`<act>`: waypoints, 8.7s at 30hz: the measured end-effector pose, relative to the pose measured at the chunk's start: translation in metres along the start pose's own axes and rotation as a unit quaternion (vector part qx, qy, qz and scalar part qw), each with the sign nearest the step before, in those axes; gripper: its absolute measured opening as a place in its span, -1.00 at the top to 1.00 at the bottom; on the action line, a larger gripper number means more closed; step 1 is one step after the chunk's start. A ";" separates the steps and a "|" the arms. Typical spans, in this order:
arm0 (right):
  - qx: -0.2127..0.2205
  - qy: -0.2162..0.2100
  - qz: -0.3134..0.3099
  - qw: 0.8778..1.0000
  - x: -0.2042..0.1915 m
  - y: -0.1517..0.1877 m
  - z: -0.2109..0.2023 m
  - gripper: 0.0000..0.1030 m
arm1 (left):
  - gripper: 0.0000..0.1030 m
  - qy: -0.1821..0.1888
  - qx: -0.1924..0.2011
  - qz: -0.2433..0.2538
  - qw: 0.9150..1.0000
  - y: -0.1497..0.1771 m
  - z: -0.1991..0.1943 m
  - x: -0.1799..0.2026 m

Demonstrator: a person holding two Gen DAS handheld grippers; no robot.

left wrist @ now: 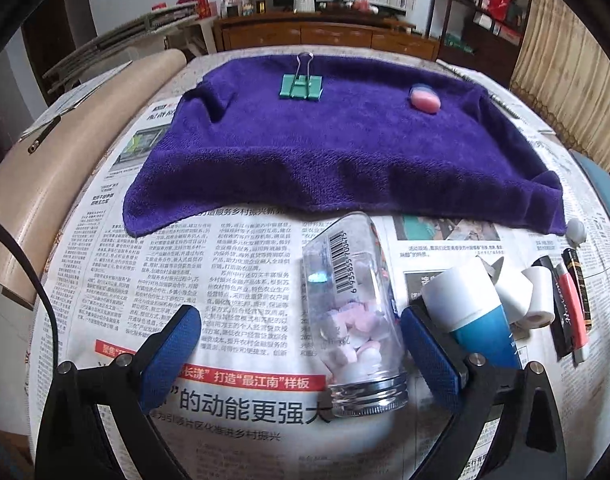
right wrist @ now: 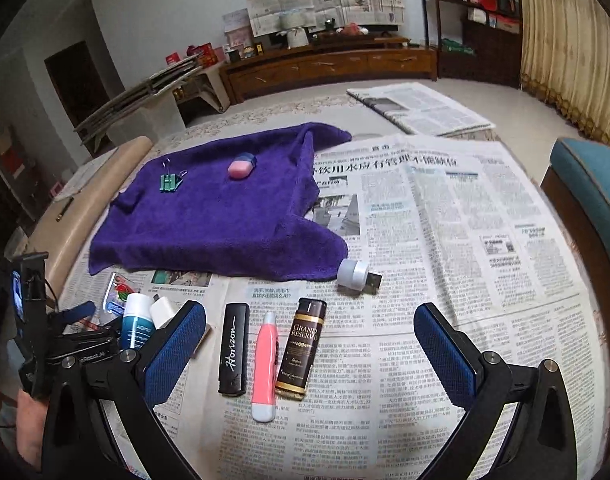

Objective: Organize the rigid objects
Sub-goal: 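Grasp the clear pill bottle with the left tool while the right tool moves toward the USB light, then grasp the white USB light with the right tool while the left tool lifts the pill bottle, then place the pill bottle by the clip with the left tool while the right tool places the USB light, then grasp the white ADMD balm stick with the left tool while the right tool returns to the items, then grasp the Grand Reserve bottle with the right tool while the left tool holds the balm stick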

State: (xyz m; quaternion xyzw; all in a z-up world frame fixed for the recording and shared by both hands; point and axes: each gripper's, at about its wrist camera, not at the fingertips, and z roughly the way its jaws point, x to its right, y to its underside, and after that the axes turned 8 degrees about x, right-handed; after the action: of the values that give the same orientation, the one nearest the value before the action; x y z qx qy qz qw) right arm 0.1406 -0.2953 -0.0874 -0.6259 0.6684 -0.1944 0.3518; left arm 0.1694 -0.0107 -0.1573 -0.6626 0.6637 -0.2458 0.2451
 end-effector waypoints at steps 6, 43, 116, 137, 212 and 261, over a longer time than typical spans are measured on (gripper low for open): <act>-0.003 0.007 0.028 1.000 0.016 0.000 0.000 -0.98 | -0.50 0.012 0.021 0.002 1.000 0.000 -0.005 0.003; -0.004 0.124 -0.028 0.992 0.011 0.012 0.081 -0.03 | 0.23 0.058 0.044 -0.018 0.997 0.001 -0.019 -0.021; -0.038 0.027 -0.120 0.992 -0.070 -0.115 0.180 0.29 | 0.25 0.090 0.009 0.003 0.996 -0.150 0.066 -0.048; -0.078 0.009 -0.170 0.982 -0.073 -0.107 0.220 0.29 | 0.25 0.027 -0.060 0.070 0.995 -0.161 0.123 -0.027; -0.025 0.040 -0.035 0.998 0.024 0.019 0.018 -0.99 | 0.34 0.029 0.010 -0.021 0.999 0.012 -0.030 0.032; -0.025 0.037 -0.087 0.995 -0.014 0.049 0.040 0.55 | 0.34 0.054 0.001 -0.039 0.998 0.014 -0.037 -0.005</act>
State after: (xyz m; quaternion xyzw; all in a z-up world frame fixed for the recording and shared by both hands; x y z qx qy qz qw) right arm 0.1345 -0.2678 -0.1450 -0.6825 0.6285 -0.2308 0.2931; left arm 0.1353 -0.0054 -0.1384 -0.6739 0.6490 -0.2910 0.1997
